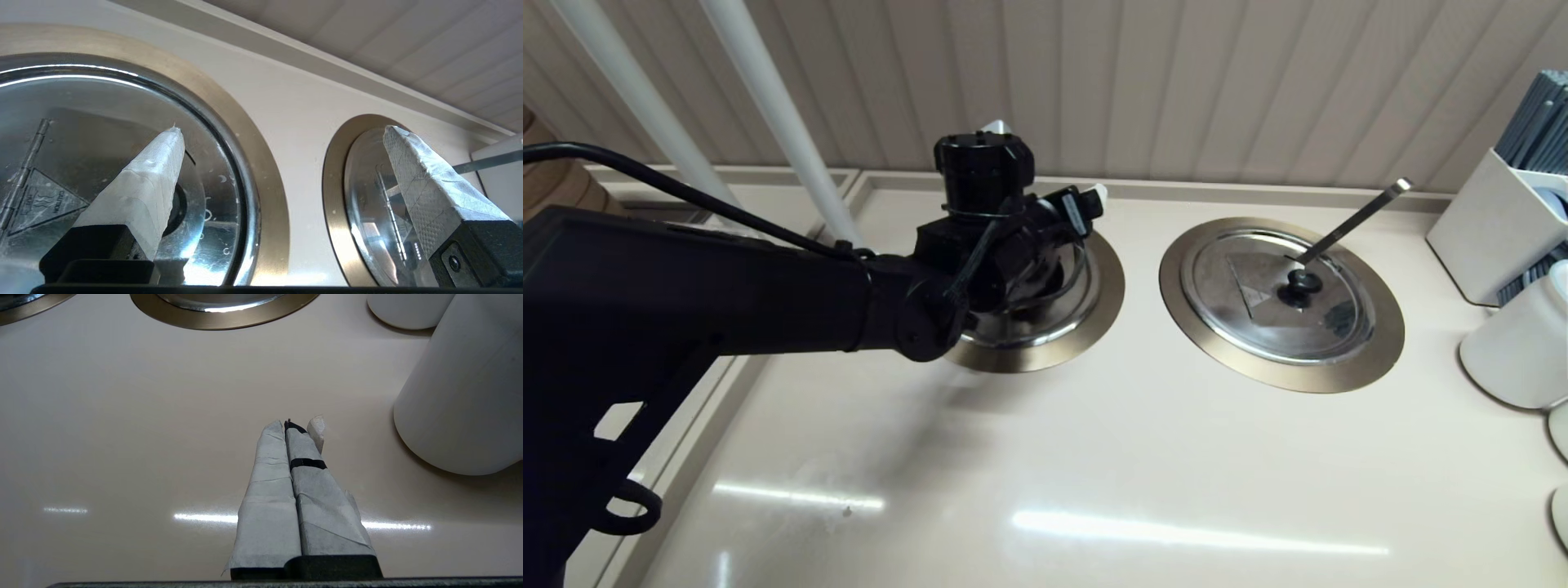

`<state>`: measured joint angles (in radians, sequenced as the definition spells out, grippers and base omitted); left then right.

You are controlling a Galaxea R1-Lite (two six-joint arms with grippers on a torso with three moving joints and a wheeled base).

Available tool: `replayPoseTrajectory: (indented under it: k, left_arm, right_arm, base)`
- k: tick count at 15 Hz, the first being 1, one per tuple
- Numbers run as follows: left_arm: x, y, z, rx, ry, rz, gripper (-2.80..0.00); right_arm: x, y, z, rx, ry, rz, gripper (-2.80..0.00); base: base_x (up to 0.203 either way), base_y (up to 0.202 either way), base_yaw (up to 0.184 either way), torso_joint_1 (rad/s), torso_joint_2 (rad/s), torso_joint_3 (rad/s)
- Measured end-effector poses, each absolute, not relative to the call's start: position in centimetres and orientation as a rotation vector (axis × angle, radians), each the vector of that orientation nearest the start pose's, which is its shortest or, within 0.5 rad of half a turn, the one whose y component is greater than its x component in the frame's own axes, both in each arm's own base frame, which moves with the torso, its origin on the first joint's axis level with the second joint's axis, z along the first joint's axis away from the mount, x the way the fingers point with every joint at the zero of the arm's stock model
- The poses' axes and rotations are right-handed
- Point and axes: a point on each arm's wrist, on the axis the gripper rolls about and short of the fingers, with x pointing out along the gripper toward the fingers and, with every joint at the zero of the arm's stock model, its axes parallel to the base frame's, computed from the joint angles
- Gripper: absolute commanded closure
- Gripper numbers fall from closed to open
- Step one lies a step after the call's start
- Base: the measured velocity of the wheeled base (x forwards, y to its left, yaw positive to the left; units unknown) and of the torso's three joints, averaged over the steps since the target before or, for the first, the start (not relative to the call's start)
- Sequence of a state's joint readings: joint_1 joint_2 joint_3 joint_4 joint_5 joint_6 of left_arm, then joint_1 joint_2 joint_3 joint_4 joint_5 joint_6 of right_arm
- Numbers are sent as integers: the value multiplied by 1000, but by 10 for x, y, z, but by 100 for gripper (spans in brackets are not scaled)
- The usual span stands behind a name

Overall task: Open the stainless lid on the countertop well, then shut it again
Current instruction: Close the lid, then put the spoon in the groove

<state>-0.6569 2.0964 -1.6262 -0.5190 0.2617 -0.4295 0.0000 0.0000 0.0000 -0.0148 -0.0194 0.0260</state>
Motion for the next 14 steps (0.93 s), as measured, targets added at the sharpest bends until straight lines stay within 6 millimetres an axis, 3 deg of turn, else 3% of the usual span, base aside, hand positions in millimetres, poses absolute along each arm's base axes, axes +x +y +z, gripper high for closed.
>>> replayPoseTrajectory:
  k: [7, 11, 14]
  left_arm:
    - [348, -254, 288, -486, -36, -403, -280]
    - [329, -199, 336, -515, -133, -377, -280]
    - [295, -143, 345, -469, -92, -438, -280]
  right_arm:
    - [-23, 0, 77, 26, -15, -19, 0]
    - [-23, 0, 77, 26, -15, -19, 0]
    - [-23, 0, 77, 26, -15, -20, 0]
  base:
    - [0, 0, 0, 0, 0, 0]
    - [0, 0, 0, 0, 0, 0]
    - [0, 0, 0, 0, 0, 0]
